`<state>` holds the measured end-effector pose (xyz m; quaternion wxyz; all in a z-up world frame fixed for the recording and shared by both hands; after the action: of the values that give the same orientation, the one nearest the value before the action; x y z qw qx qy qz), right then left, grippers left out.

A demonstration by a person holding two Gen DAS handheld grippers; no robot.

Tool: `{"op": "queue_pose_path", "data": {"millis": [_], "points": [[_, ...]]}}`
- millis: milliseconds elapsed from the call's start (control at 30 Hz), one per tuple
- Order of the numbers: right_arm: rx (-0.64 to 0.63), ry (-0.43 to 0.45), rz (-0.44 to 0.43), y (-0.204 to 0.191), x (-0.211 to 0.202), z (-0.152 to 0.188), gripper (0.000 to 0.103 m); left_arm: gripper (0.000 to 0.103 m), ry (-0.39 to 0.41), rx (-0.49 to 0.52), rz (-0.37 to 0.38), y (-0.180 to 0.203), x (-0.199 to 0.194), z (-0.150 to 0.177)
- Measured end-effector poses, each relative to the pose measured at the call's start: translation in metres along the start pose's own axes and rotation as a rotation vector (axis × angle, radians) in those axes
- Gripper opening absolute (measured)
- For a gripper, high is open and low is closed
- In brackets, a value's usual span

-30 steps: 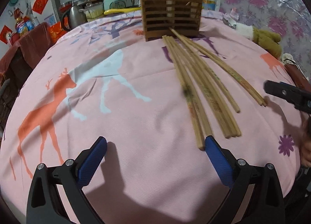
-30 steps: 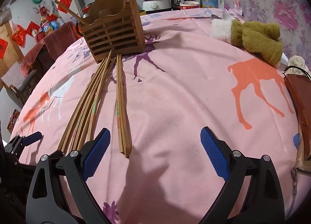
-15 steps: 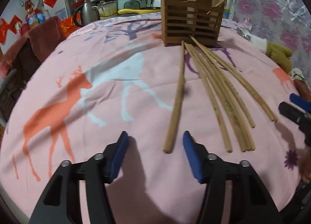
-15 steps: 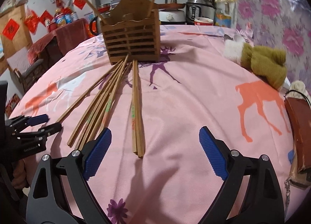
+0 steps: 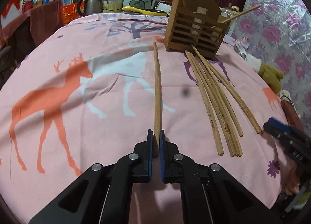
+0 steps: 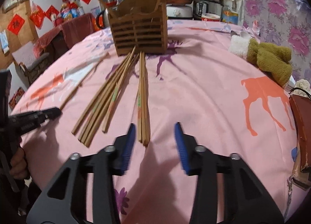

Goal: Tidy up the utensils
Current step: 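Close the left tool on a chopstick while the right tool grasps another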

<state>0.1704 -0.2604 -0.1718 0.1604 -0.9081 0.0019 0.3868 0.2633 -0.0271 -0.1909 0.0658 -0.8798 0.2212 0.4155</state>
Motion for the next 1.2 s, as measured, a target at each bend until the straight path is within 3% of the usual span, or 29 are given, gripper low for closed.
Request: {"op": "queue_pose_path", "data": {"millis": [167,433,667,967,1133,1200], "points": [[-0.05,-0.025,0.012,-0.008,0.007,0.007,0.037,0.007,0.007,0.032,-0.037,0.004,0.0,-0.001],[0.012,-0.007,-0.039,-0.003,-0.001,0.001,0.035,0.007,0.01,0.058,-0.068,0.004,0.0,0.0],[-0.029,-0.03,0.058,0.001,0.009,0.007,0.027,0.007,0.011,0.058,-0.068,0.004,0.0,0.0],[-0.128,-0.031,0.073,-0.014,0.011,0.014,0.026,0.009,0.011,0.074,-0.082,0.006,0.0,0.001],[0.009,-0.076,-0.041,0.001,0.008,0.008,0.026,0.01,0.011,0.079,-0.084,0.007,0.0,0.001],[0.002,-0.065,-0.035,0.001,0.006,0.006,0.026,0.011,0.012,0.08,-0.081,0.008,0.0,0.001]]}}
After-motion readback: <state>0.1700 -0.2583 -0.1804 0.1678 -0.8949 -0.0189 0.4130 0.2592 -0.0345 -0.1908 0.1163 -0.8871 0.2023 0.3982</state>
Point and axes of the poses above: each gripper's, at about its wrist camera, not at the fingertips, and x roughly the way its jaws point, y to its right, z to its underside, the point moved 10 cm from there along x, roughly the way its jaws point, and after that the axes turned 10 degrees about x, right-handed, at the moved point
